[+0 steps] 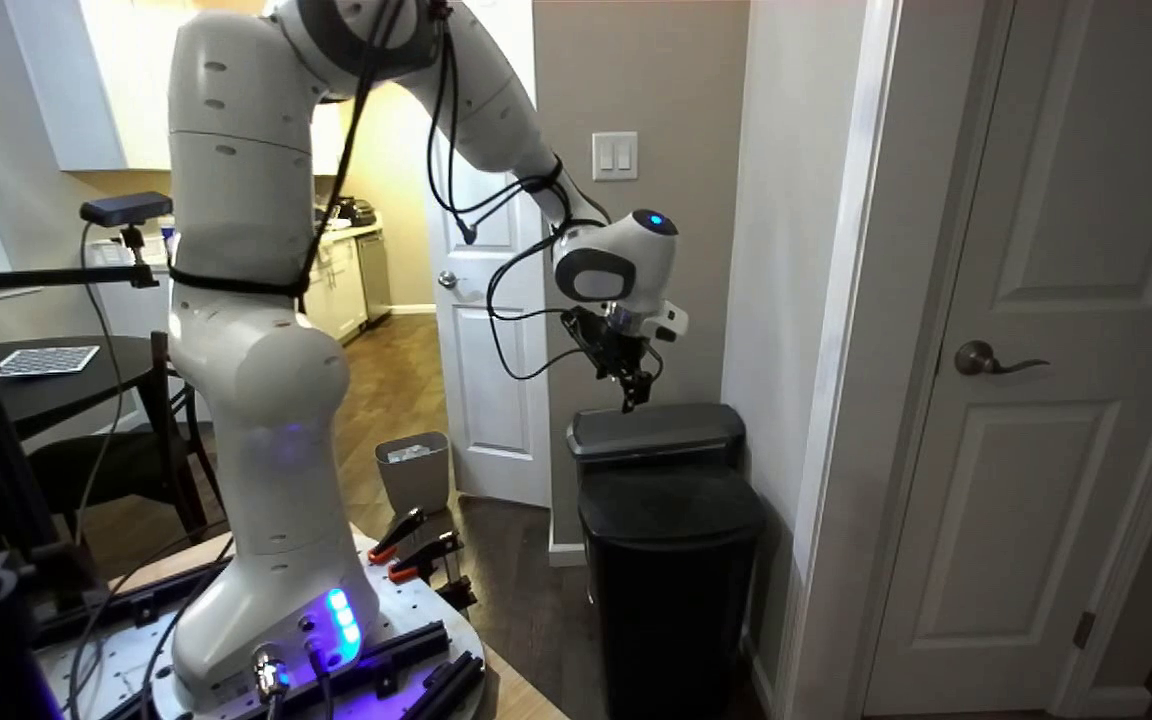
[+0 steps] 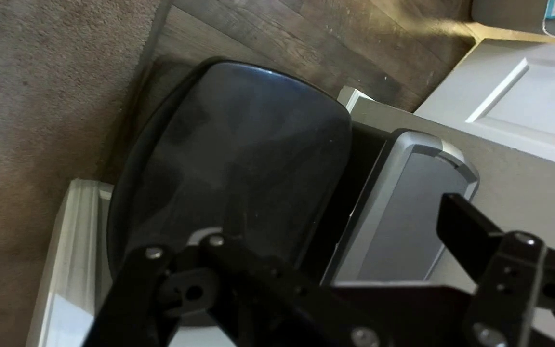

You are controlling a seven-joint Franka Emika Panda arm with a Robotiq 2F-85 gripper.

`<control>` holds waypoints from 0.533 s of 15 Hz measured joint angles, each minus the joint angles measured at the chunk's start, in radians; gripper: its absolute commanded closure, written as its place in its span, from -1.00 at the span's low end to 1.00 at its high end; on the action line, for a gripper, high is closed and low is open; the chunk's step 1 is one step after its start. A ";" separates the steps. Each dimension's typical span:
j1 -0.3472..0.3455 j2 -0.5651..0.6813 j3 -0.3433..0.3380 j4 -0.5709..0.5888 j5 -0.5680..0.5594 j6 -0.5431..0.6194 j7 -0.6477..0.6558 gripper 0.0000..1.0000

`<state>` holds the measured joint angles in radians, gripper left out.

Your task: Open the lid of the black bin

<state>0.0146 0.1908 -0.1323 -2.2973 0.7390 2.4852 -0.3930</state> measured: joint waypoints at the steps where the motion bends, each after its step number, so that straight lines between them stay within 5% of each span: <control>1: -0.023 0.049 0.020 0.039 0.021 -0.002 -0.012 -1.00; 8: -0.149 0.255 0.099 0.211 0.045 -0.018 -0.023 -1.00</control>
<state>-0.1341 0.4455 -0.0331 -2.0859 0.7838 2.4676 -0.4164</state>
